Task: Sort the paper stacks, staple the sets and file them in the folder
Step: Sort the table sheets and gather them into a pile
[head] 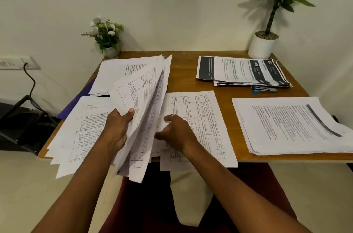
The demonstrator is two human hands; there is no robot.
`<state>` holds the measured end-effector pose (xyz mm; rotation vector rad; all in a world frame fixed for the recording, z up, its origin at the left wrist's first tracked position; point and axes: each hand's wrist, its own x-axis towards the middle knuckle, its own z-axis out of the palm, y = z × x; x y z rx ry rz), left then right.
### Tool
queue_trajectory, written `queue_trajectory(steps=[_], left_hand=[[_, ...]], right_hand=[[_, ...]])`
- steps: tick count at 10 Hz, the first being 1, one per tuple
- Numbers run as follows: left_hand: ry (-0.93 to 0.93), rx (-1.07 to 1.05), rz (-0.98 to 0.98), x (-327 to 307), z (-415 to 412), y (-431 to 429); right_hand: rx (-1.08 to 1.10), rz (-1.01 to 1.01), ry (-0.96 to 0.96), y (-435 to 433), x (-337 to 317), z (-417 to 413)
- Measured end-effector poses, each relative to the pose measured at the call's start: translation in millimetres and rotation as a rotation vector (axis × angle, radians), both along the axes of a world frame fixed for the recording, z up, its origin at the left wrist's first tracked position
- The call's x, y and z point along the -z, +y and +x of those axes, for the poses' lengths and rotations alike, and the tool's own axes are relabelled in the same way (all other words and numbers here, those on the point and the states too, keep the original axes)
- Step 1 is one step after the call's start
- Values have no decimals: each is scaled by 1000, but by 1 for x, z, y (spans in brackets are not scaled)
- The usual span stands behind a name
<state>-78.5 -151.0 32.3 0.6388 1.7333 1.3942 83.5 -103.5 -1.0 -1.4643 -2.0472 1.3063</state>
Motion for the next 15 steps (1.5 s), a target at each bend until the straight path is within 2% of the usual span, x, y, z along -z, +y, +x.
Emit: queue_trajectory(steps=[1, 2, 3, 4, 5, 6, 7, 8, 9, 10, 11, 13, 15], left_hand=[[-80, -20, 40, -2, 3, 0], [-171, -30, 26, 7, -3, 5], [-41, -32, 37, 10, -1, 3], [-39, -16, 56, 12, -1, 0], [-124, -37, 109, 19, -12, 3], [-181, -45, 208, 24, -29, 6], [-113, -12, 212, 20, -35, 10], [-15, 10, 147, 24, -25, 13], [30, 43, 84, 37, -9, 15], [75, 41, 62, 43, -1, 17], [62, 43, 58, 43, -3, 17], [90, 43, 61, 40, -6, 19], [88, 42, 48, 40, -6, 23]], right_hand=[[15, 122, -116, -1, 1, -2], [-13, 60, -63, 0, -5, 0], [-28, -68, 44, 6, -11, 0], [-63, -161, 118, 9, -11, 0], [-153, -153, 120, 4, -11, 2], [-68, -196, 312, 10, -15, 14], [151, -341, 532, 34, -21, 38], [486, -377, 827, 57, -21, 66], [600, -408, 920, 59, -8, 77], [498, -362, 650, 43, 3, 67], [478, -196, 471, 39, 7, 63], [577, -195, 719, 56, 9, 78], [609, -137, 825, 74, -9, 115]])
